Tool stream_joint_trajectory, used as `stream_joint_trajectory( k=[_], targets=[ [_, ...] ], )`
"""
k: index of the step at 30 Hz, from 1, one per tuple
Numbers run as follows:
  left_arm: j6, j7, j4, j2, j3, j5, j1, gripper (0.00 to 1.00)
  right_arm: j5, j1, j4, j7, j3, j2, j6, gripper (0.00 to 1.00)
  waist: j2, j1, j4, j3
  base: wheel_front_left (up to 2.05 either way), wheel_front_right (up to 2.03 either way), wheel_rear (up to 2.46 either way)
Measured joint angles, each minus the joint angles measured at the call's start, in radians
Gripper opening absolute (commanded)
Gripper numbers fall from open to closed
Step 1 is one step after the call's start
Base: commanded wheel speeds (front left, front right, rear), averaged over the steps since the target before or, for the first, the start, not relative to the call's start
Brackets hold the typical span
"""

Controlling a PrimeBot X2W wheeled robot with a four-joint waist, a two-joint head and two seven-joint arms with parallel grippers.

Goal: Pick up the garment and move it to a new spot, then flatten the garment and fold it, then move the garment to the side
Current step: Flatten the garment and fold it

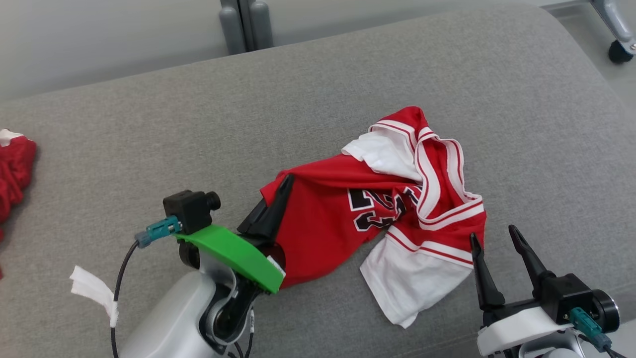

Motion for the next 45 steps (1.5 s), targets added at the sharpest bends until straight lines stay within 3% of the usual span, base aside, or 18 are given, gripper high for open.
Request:
stream_joint_trajectory(
  k=[5,10,16,24,32,37,38,42,43,44,45],
  targets=[
    [0.018,-0.04,-0.228,0.046,-0.011,0.007,0.118,0.0,0.001,0.028,0.009,0.0,-0.01,0.0,0.0,1.0,0.0,0.0,0.059,-0.04,0.0,0.0,0.0],
    [0.097,-0.024,-0.47,0.066,-0.051,0.038,0.199,0.0,0.001,0.042,0.012,0.0,-0.013,0.0,0.0,1.0,0.0,0.0,0.123,-0.079,0.0,0.0,0.0],
    [0.181,0.024,-0.587,0.068,-0.065,0.079,0.191,0.0,0.001,0.035,0.017,0.0,0.003,0.0,0.0,1.0,0.0,0.0,0.175,-0.115,0.0,0.0,0.0],
    [0.196,0.045,-0.377,0.107,0.031,0.098,0.04,0.0,0.007,-0.001,0.018,0.0,0.031,0.0,0.0,1.0,0.0,0.0,0.147,-0.111,0.0,0.0,0.0],
    [0.178,0.055,-0.024,0.194,0.109,0.143,-0.154,0.0,0.007,-0.017,0.009,0.0,0.027,0.0,0.0,1.0,0.0,0.0,0.055,-0.053,0.0,0.0,0.0],
    [0.165,0.024,0.217,0.203,0.154,0.141,-0.257,0.0,0.002,-0.025,0.0,0.0,0.032,-0.001,0.0,1.0,0.0,0.0,0.002,0.002,0.0,0.0,0.0],
    [0.164,0.013,0.257,0.202,0.158,0.142,-0.273,0.04,0.002,-0.026,-0.002,0.0,0.033,-0.001,0.0,1.0,0.0,0.0,-0.005,0.01,0.0,0.0,0.0],
    [0.142,-0.046,0.403,0.183,0.169,0.151,-0.32,0.46,-0.003,-0.04,-0.006,0.0,0.031,0.0,0.0,1.0,0.0,0.0,-0.033,0.046,0.0,0.0,0.0],
    [0.139,-0.062,0.434,0.176,0.168,0.157,-0.33,0.83,-0.006,-0.041,-0.006,0.0,0.03,0.0,0.0,1.0,0.0,0.0,-0.037,0.054,0.0,0.0,0.0],
    [0.138,-0.072,0.462,0.169,0.168,0.165,-0.336,1.0,-0.007,-0.041,-0.005,0.0,0.03,-0.001,0.0,1.0,0.0,0.0,-0.038,0.06,0.0,0.0,0.0],
    [0.133,-0.077,0.486,0.163,0.166,0.168,-0.338,1.0,-0.008,-0.041,-0.004,0.0,0.031,-0.001,0.0,1.0,0.0,0.0,-0.037,0.063,0.0,0.0,0.0]
  ],
)
